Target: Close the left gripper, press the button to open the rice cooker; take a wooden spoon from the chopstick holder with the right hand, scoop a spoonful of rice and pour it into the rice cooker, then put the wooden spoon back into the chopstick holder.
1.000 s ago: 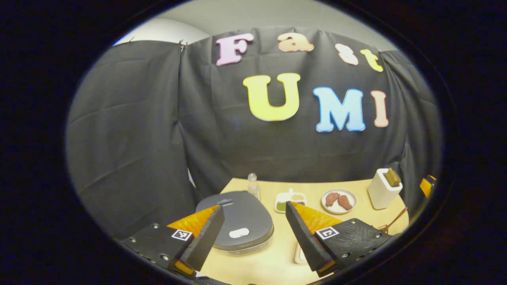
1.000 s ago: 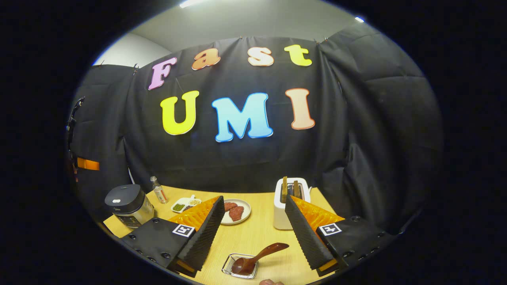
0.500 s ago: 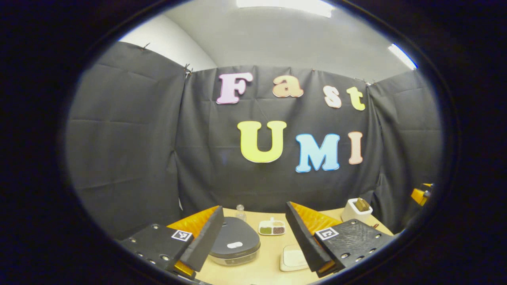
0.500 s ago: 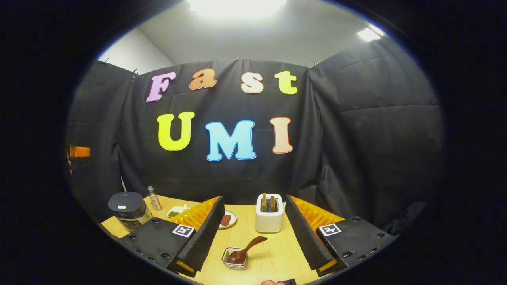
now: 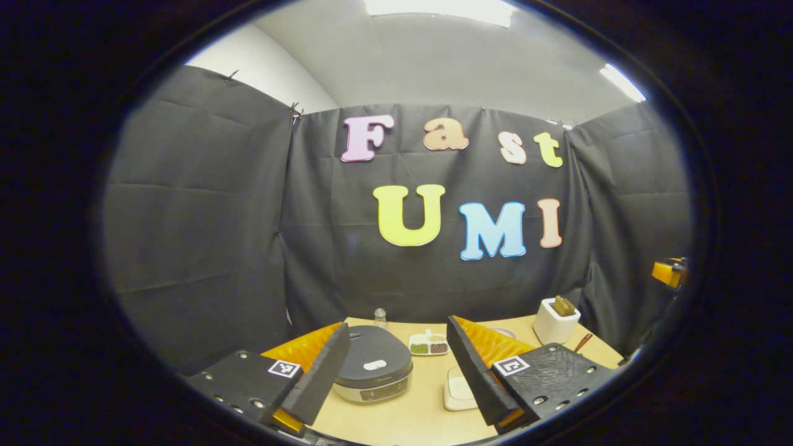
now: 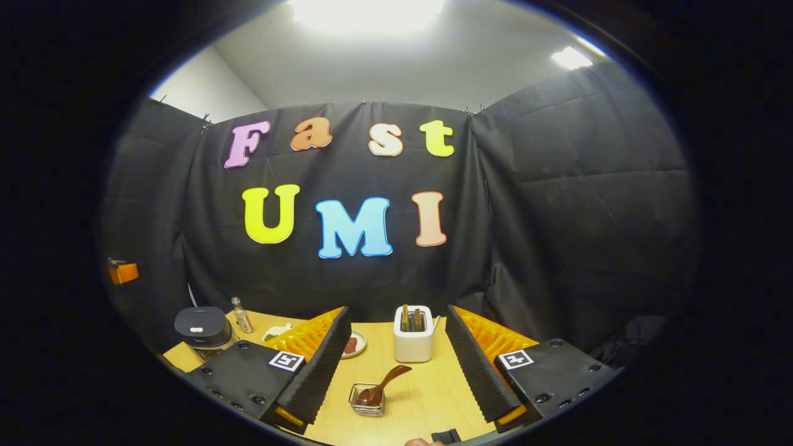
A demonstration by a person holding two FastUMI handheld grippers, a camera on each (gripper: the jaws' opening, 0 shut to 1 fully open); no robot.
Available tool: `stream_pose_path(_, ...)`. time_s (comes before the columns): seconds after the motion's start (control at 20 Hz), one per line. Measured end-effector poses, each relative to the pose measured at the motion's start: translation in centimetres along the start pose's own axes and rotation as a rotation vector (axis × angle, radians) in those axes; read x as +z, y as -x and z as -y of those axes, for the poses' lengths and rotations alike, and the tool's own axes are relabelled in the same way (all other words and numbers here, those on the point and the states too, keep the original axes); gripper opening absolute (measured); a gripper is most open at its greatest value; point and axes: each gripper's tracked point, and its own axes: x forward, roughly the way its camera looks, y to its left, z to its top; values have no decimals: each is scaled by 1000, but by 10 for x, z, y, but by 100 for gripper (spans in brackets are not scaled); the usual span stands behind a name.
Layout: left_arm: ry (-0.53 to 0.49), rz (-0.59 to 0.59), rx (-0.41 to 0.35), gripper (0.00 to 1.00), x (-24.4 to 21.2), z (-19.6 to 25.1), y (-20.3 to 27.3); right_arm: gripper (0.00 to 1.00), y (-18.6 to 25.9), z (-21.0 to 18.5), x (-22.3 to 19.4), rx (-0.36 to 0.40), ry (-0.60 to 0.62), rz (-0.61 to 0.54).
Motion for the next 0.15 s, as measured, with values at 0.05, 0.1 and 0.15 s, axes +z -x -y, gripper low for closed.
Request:
stream_pose_path(0.05, -11, 7, -4, 96, 5, 5, -1, 98, -4, -1, 3, 11, -10, 10)
stream_pose_path(0.1, -21, 14, -11, 97, 9, 11, 0, 98, -8, 1, 5, 18, -15, 18)
stream_pose_path(0.15, -25, 20, -29, 97, 10, 21, -1, 98, -12, 5, 6, 21, -17, 22)
